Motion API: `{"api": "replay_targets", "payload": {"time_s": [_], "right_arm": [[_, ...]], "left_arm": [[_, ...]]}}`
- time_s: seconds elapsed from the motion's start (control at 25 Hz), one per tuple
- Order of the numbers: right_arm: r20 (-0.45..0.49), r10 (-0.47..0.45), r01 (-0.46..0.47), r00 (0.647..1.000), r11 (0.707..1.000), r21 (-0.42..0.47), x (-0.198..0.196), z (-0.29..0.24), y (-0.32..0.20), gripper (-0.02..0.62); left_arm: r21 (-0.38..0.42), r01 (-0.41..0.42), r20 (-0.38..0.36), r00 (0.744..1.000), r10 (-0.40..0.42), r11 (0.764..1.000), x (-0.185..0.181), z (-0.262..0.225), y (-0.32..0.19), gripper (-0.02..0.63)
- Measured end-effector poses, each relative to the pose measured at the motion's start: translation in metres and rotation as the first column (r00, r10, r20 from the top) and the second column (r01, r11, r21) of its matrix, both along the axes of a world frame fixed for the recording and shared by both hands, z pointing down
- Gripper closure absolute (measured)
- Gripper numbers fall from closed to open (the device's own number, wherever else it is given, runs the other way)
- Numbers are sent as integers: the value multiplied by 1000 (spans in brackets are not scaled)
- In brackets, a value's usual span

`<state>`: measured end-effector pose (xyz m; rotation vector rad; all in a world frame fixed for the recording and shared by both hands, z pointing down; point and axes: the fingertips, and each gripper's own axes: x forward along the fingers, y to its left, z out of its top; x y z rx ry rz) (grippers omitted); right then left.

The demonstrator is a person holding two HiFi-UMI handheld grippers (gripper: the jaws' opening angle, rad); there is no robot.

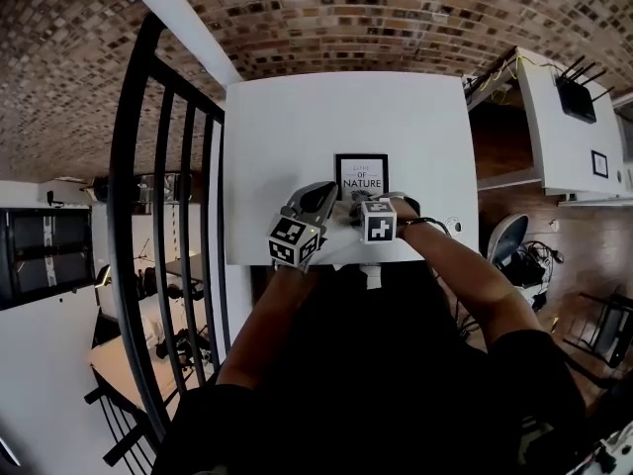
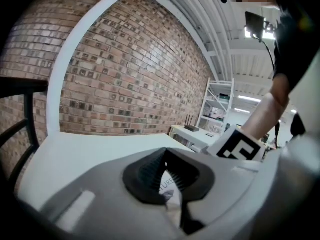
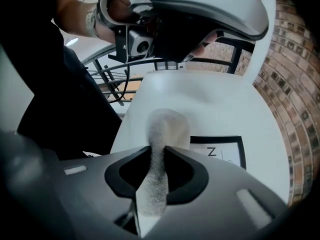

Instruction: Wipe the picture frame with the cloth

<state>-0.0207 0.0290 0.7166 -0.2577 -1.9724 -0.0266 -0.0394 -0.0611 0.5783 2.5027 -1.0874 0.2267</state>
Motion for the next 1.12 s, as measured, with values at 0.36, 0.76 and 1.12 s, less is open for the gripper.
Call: {"api": "replay_targets", "payload": {"time_s": [0.36,0.76,1.12], "right_arm": [[-34,63,-62,997,997,43,25,-20,-66,512],[-53,220,-202,974,950,237,48,-20,-172,511],[-92,225,-205,970,960,189,52,16,-157,509]], "left_arm": [[-7,13,12,1000,-13,1000,3,1,2,604],[-32,0,23,1000,1,999,16,7,-1,604],[-57,-9,26,1000,11,998,18,15,6,604]]}}
